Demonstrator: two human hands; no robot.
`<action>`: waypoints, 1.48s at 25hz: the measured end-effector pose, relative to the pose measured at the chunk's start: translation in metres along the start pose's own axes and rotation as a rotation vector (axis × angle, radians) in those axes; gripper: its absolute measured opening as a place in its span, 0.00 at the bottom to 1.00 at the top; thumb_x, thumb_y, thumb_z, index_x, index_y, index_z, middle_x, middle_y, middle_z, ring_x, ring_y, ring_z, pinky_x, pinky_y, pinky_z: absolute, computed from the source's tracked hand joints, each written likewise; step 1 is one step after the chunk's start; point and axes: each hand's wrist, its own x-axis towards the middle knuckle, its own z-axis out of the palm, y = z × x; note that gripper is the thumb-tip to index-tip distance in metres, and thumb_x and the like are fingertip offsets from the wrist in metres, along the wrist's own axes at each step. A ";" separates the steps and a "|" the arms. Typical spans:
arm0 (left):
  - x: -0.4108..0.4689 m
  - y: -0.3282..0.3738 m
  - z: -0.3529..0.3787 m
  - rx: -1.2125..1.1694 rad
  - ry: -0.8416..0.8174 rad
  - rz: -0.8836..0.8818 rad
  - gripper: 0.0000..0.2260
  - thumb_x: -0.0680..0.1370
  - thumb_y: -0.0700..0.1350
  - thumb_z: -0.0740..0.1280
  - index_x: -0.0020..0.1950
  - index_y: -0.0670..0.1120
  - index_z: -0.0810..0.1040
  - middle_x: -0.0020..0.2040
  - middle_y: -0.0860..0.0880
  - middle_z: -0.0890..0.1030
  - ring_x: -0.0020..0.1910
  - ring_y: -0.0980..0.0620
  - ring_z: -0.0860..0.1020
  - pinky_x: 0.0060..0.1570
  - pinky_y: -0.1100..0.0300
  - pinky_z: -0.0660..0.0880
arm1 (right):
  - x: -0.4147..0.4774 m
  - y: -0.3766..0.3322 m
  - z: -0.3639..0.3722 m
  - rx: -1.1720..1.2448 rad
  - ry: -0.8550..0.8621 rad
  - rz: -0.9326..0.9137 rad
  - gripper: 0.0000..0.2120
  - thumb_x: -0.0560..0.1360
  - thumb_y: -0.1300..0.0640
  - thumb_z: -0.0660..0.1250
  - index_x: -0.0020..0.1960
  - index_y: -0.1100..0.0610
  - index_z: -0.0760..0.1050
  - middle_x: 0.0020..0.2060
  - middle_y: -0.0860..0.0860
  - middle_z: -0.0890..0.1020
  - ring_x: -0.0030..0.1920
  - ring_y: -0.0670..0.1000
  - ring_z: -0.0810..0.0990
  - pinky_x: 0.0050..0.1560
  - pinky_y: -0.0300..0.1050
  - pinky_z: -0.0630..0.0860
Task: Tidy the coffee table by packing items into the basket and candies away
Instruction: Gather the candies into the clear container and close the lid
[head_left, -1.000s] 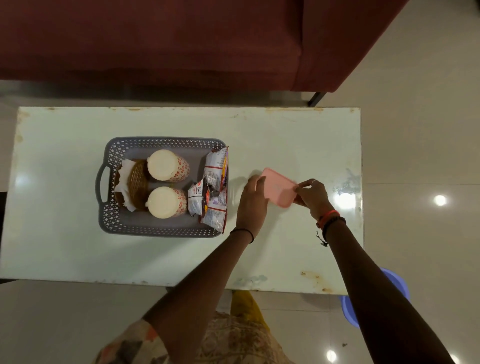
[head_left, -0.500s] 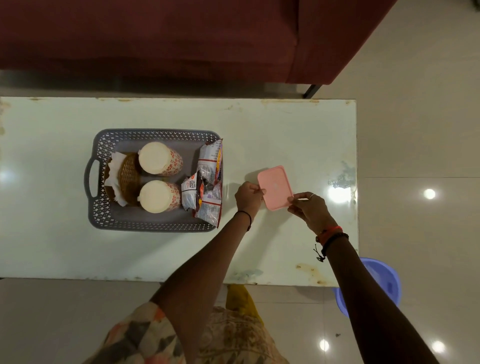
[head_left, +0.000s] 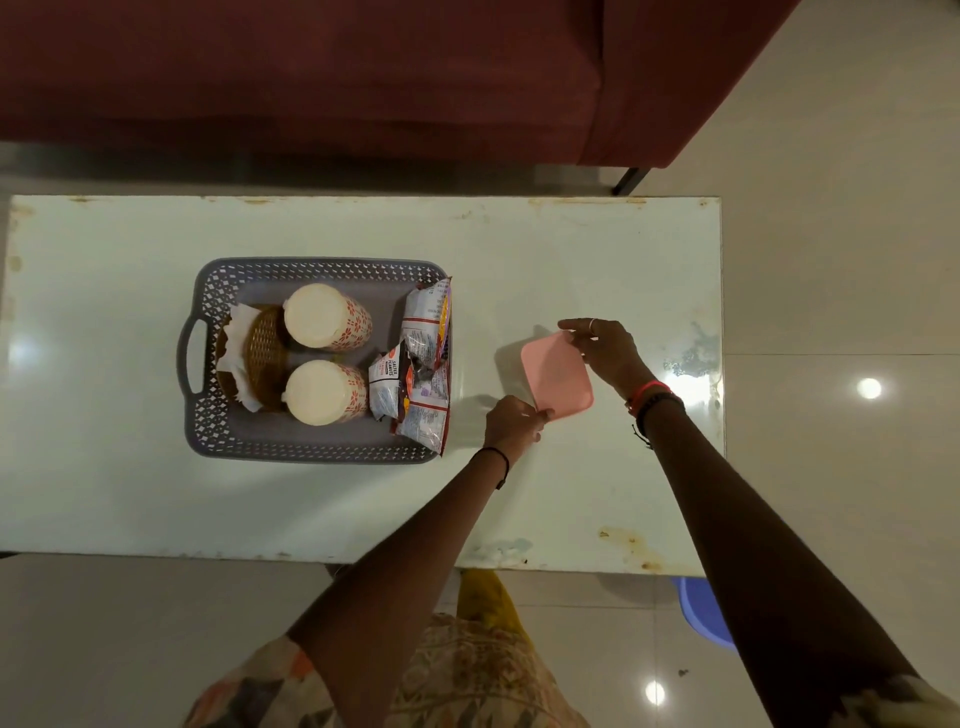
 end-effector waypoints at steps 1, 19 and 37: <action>-0.001 0.000 0.001 -0.016 -0.022 -0.011 0.08 0.74 0.43 0.69 0.41 0.40 0.75 0.49 0.36 0.82 0.33 0.51 0.80 0.50 0.54 0.77 | 0.002 0.000 0.001 -0.037 0.001 -0.015 0.15 0.78 0.66 0.59 0.61 0.62 0.79 0.57 0.60 0.82 0.50 0.50 0.74 0.66 0.51 0.72; -0.026 -0.008 0.003 -0.600 -0.061 -0.229 0.11 0.79 0.49 0.61 0.50 0.41 0.72 0.48 0.43 0.78 0.39 0.53 0.78 0.47 0.55 0.77 | -0.032 0.026 0.031 0.206 0.136 0.264 0.14 0.77 0.60 0.62 0.61 0.61 0.74 0.58 0.60 0.81 0.59 0.60 0.78 0.61 0.55 0.76; -0.090 -0.126 -0.051 -0.032 -0.057 -0.109 0.09 0.79 0.49 0.61 0.46 0.43 0.73 0.46 0.43 0.83 0.41 0.49 0.79 0.48 0.60 0.72 | -0.049 -0.033 0.093 0.168 -0.073 0.202 0.28 0.79 0.59 0.59 0.77 0.59 0.56 0.72 0.59 0.69 0.72 0.58 0.68 0.73 0.52 0.64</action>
